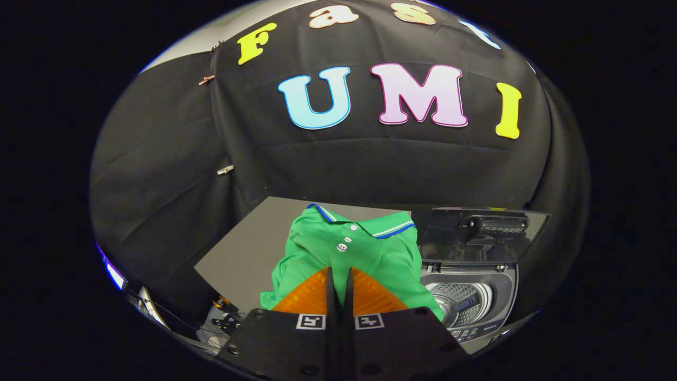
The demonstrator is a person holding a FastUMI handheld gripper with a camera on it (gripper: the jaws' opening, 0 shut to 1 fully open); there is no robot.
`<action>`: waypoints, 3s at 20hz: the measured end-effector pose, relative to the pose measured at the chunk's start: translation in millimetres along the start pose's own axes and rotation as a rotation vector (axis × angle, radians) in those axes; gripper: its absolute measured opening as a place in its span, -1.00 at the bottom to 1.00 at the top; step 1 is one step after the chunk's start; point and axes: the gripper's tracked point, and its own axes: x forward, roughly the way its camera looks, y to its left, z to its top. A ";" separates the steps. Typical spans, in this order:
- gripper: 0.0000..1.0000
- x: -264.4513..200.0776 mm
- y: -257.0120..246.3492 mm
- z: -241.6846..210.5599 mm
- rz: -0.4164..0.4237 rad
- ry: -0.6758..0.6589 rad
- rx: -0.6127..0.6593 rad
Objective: Put the clothes into the washing machine and then close the washing machine lid.
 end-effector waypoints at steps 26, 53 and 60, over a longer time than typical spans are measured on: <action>-0.90 1.3 -304.9 -14.4 0.008 0.029 0.078; -0.90 129.7 -343.2 -198.7 -0.232 0.385 0.013; -0.89 141.3 -364.3 -241.4 -0.296 0.449 0.078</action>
